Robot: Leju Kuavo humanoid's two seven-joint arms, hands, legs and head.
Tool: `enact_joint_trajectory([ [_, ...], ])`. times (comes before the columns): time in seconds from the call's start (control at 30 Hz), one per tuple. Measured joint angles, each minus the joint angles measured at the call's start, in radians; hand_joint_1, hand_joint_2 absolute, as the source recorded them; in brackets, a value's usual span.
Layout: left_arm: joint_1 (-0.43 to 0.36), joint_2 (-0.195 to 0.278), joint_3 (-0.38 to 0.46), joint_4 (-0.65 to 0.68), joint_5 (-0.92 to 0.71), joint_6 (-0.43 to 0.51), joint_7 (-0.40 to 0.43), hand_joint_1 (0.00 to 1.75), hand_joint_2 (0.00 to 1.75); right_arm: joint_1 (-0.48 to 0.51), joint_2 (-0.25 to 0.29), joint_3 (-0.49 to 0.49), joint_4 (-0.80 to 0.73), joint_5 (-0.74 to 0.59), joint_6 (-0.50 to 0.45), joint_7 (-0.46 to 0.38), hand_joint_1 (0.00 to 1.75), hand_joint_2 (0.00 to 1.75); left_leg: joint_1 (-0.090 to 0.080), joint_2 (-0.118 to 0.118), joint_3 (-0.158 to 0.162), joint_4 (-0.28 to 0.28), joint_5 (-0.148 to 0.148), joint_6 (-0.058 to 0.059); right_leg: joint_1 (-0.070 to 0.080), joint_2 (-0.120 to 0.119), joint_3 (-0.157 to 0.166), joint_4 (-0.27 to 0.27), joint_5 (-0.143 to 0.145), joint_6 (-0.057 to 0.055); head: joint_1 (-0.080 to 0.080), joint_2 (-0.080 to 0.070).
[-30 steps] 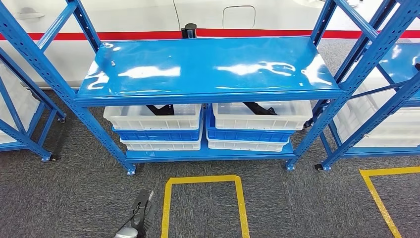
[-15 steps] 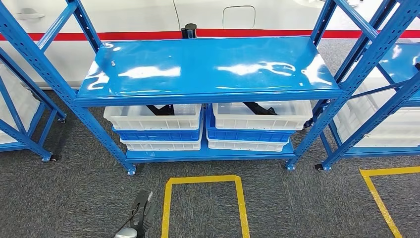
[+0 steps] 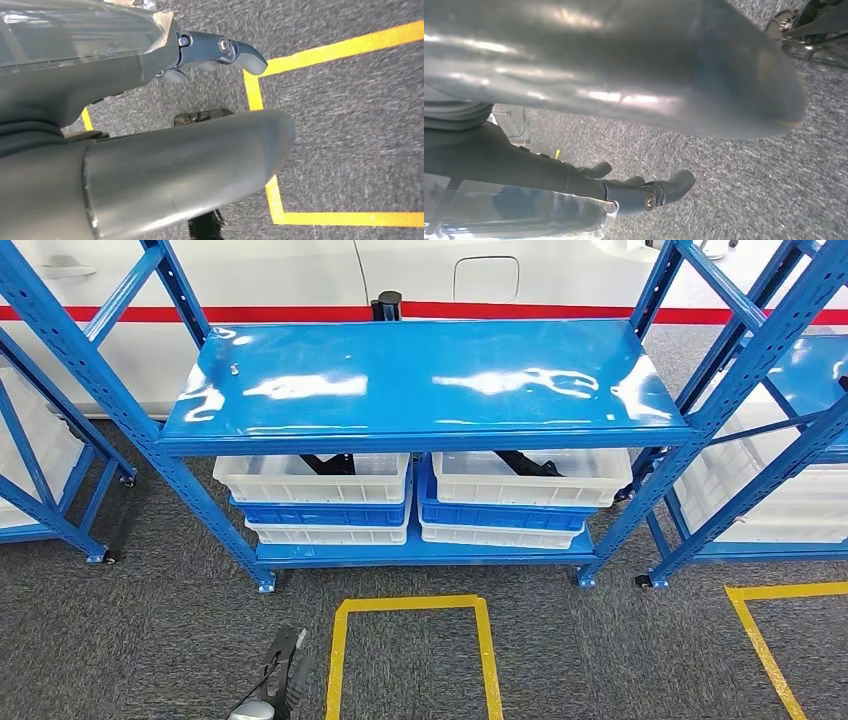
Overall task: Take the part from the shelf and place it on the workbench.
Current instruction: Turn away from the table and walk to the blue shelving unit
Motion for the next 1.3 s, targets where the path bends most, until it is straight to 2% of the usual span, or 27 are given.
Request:
enact_joint_trajectory([
  [0.03, 0.001, 0.0, 0.0, 0.004, 0.0, -0.002, 0.0, 0.0, 0.0, 0.002, -0.001, 0.0, 0.0, 0.0, 0.0, 0.0, 0.0, 0.0, 0.004, 0.0, 0.001, 0.002, -0.003, -0.005, -0.006, 0.0, -0.01, 0.017, 0.001, 0.009, 0.0, 0.0],
  [0.07, 0.001, 0.0, 0.0, 0.007, 0.0, -0.004, 0.001, 0.0, 0.0, 0.005, -0.002, 0.0, 0.0, 0.0, 0.0, 0.0, 0.0, 0.0, 0.01, -0.001, 0.001, 0.007, -0.008, -0.013, -0.013, -0.001, -0.002, -0.004, 0.017, 0.024, 0.0, 0.0],
  [0.13, 0.001, 0.001, 0.002, 0.014, 0.0, -0.007, 0.001, 0.0, 0.0, 0.006, -0.002, 0.0, 0.0, 0.001, 0.001, 0.0, 0.0, 0.0, 0.023, -0.003, -0.001, 0.03, -0.025, -0.038, -0.028, -0.005, 0.058, -0.126, 0.066, 0.059, 0.002, 0.0],
  [0.17, -0.001, 0.004, 0.004, 0.016, -0.001, -0.008, 0.001, 0.0, 0.0, 0.006, 0.0, 0.0, 0.0, 0.002, 0.002, 0.0, 0.0, 0.0, 0.026, -0.003, -0.006, 0.046, -0.037, -0.053, -0.033, -0.004, 0.084, -0.178, 0.081, 0.065, 0.008, 0.0],
  [0.2, -0.003, 0.006, 0.006, 0.019, -0.002, -0.008, 0.001, 0.0, 0.0, 0.005, 0.001, 0.0, 0.0, 0.002, 0.003, 0.0, 0.0, 0.0, 0.026, -0.003, -0.01, 0.059, -0.047, -0.064, -0.035, -0.002, 0.096, -0.202, 0.083, 0.06, 0.011, 0.0],
  [0.23, -0.005, 0.008, 0.01, 0.021, -0.002, -0.008, 0.001, 0.0, 0.0, 0.004, 0.002, 0.0, 0.001, 0.002, 0.004, 0.0, 0.0, 0.0, 0.024, -0.004, -0.014, 0.067, -0.055, -0.072, -0.035, 0.001, 0.096, -0.201, 0.076, 0.047, 0.011, 0.0],
  [0.3, -0.009, 0.009, 0.016, 0.027, -0.004, -0.01, 0.001, 0.0, 0.0, 0.004, 0.0, 0.0, 0.001, 0.002, 0.005, 0.0, 0.0, 0.0, 0.027, -0.005, -0.013, 0.069, -0.06, -0.078, -0.033, 0.007, 0.092, -0.187, 0.067, 0.018, 0.001, 0.0],
  [0.33, -0.011, 0.009, 0.018, 0.029, -0.005, -0.011, 0.002, 0.0, 0.0, 0.005, 0.0, 0.0, 0.002, 0.002, 0.005, 0.0, 0.0, 0.0, 0.031, -0.007, -0.014, 0.077, -0.067, -0.078, -0.031, 0.009, 0.093, -0.184, 0.063, 0.009, -0.005, 0.0],
  [0.4, -0.014, 0.01, 0.021, 0.033, -0.006, -0.014, 0.002, 0.0, 0.0, 0.006, 0.001, 0.0, 0.002, 0.002, 0.003, 0.0, 0.0, 0.0, 0.031, -0.016, -0.048, 0.15, -0.11, -0.075, -0.024, 0.012, 0.097, -0.183, 0.058, -0.006, -0.013, 0.0],
  [0.47, -0.015, 0.011, 0.025, 0.039, -0.007, -0.015, 0.002, 0.0, 0.0, 0.006, 0.001, 0.0, 0.002, 0.002, 0.002, 0.0, 0.0, 0.0, 0.022, -0.026, -0.13, 0.296, -0.173, -0.064, -0.014, 0.013, 0.099, -0.183, 0.055, -0.017, -0.019, 0.0],
  [0.5, -0.014, 0.012, 0.025, 0.042, -0.008, -0.015, 0.002, 0.0, 0.0, 0.006, 0.0, 0.0, 0.002, 0.002, 0.002, 0.0, 0.0, 0.0, 0.018, -0.029, -0.169, 0.357, -0.19, -0.058, -0.007, 0.015, 0.1, -0.183, 0.053, -0.022, -0.021, 0.0],
  [0.53, -0.013, 0.012, 0.026, 0.045, -0.008, -0.015, 0.002, 0.0, 0.0, 0.007, 0.001, 0.0, 0.002, 0.002, 0.002, 0.0, 0.0, 0.0, 0.012, -0.03, -0.194, 0.388, -0.187, -0.048, 0.0, 0.018, 0.102, -0.183, 0.051, -0.027, -0.021, 0.0],
  [0.57, -0.013, 0.012, 0.026, 0.047, -0.008, -0.015, 0.002, 0.0, 0.0, 0.007, 0.001, 0.0, 0.002, 0.002, 0.002, -0.001, 0.0, 0.0, 0.006, -0.031, -0.201, 0.379, -0.163, -0.036, 0.007, 0.021, 0.106, -0.183, 0.05, -0.031, -0.022, 0.0],
  [0.6, -0.013, 0.013, 0.026, 0.049, -0.009, -0.016, 0.003, 0.0, 0.0, 0.007, 0.001, 0.0, 0.002, 0.002, 0.002, -0.001, 0.0, 0.0, -0.002, -0.033, -0.189, 0.336, -0.125, -0.021, 0.013, 0.024, 0.11, -0.183, 0.047, -0.034, -0.022, 0.0],
  [0.67, -0.016, 0.015, 0.026, 0.051, -0.011, -0.017, 0.006, 0.0, 0.0, 0.006, 0.001, 0.0, 0.002, 0.003, 0.002, -0.001, 0.0, 0.0, -0.019, -0.039, -0.141, 0.214, -0.053, 0.014, 0.023, 0.028, 0.118, -0.185, 0.044, -0.039, -0.021, 0.0],
  [0.73, -0.02, 0.017, 0.027, 0.052, -0.012, -0.02, 0.008, 0.0, 0.0, 0.005, 0.002, 0.0, 0.002, 0.005, 0.002, -0.002, 0.0, 0.0, -0.032, -0.039, -0.112, 0.143, -0.03, 0.031, 0.026, 0.03, 0.12, -0.188, 0.042, -0.038, -0.019, 0.0],
  [0.8, -0.023, 0.017, 0.028, 0.053, -0.012, -0.023, 0.008, 0.0, 0.0, 0.003, 0.002, 0.0, 0.002, 0.006, 0.002, -0.003, 0.0, 0.0, -0.037, -0.035, -0.105, 0.127, -0.031, 0.029, 0.026, 0.03, 0.12, -0.193, 0.041, -0.03, -0.02, 0.0],
  [0.87, -0.023, 0.018, 0.03, 0.056, -0.012, -0.024, 0.008, 0.0, 0.0, 0.003, 0.002, 0.0, 0.002, 0.007, 0.002, -0.003, 0.0, 0.0, -0.033, -0.032, -0.091, 0.106, -0.022, 0.024, 0.026, 0.023, 0.114, -0.179, 0.033, -0.023, -0.022, 0.0],
  [0.93, -0.025, 0.019, 0.032, 0.059, -0.013, -0.026, 0.008, 0.0, 0.0, 0.003, 0.001, 0.0, 0.002, 0.01, 0.002, -0.003, 0.0, 0.0, -0.027, -0.029, -0.078, 0.089, -0.016, 0.024, 0.026, 0.017, 0.072, -0.098, -0.001, -0.024, -0.019, 0.0],
  [1.0, -0.026, 0.02, 0.032, 0.063, -0.013, -0.028, 0.008, 0.0, 0.0, 0.003, 0.0, 0.0, 0.002, 0.013, 0.003, -0.003, 0.0, 0.0, -0.025, -0.027, -0.074, 0.088, -0.019, 0.026, 0.023, 0.016, 0.001, 0.027, -0.042, -0.023, -0.016, 0.0],
  [1.03, -0.025, 0.02, 0.033, 0.066, -0.013, -0.028, 0.008, 0.0, 0.0, 0.003, -0.002, 0.0, 0.002, 0.014, 0.005, -0.003, 0.0, 0.0, -0.025, -0.026, -0.072, 0.088, -0.021, 0.024, 0.021, 0.015, -0.023, 0.064, -0.047, -0.018, -0.015, 0.0],
  [1.07, -0.024, 0.019, 0.033, 0.068, -0.014, -0.029, 0.007, 0.0, 0.0, 0.005, -0.002, 0.0, 0.002, 0.014, 0.007, -0.003, 0.0, 0.0, -0.024, -0.026, -0.069, 0.088, -0.025, 0.022, 0.018, 0.014, -0.031, 0.066, -0.038, -0.009, -0.015, 0.0],
  [1.1, -0.023, 0.02, 0.033, 0.069, -0.014, -0.029, 0.007, 0.0, 0.0, 0.006, -0.003, 0.0, 0.002, 0.014, 0.01, -0.004, 0.0, 0.0, -0.022, -0.027, -0.065, 0.089, -0.028, 0.019, 0.014, 0.013, -0.014, 0.023, -0.012, 0.003, -0.014, 0.0],
  [1.13, -0.022, 0.02, 0.034, 0.07, -0.015, -0.029, 0.006, 0.0, 0.0, 0.006, -0.004, 0.0, 0.002, 0.014, 0.012, -0.005, 0.0, 0.0, -0.021, -0.027, -0.059, 0.09, -0.033, 0.015, 0.011, 0.008, 0.017, -0.047, 0.022, 0.015, -0.013, 0.0],
  [1.17, -0.022, 0.02, 0.035, 0.071, -0.015, -0.029, 0.005, 0.0, 0.0, 0.006, -0.005, 0.0, 0.002, 0.014, 0.014, -0.007, 0.0, 0.0, -0.023, -0.027, -0.055, 0.093, -0.04, 0.009, 0.009, 0.003, 0.05, -0.115, 0.049, 0.022, -0.012, 0.0],
  [1.23, -0.022, 0.02, 0.04, 0.072, -0.016, -0.028, 0.004, 0.0, 0.0, 0.005, -0.006, 0.0, 0.002, 0.012, 0.015, -0.012, 0.0, 0.0, -0.027, -0.027, -0.051, 0.098, -0.052, -0.002, 0.009, -0.002, 0.092, -0.196, 0.076, 0.017, -0.01, 0.0],
  [1.3, -0.022, 0.02, 0.043, 0.072, -0.017, -0.028, 0.004, 0.0, 0.0, 0.005, -0.007, 0.0, 0.002, 0.011, 0.015, -0.015, 0.0, 0.0, -0.029, -0.026, -0.049, 0.098, -0.057, -0.008, 0.011, 0.002, 0.098, -0.204, 0.074, -0.001, -0.012, 0.0],
])
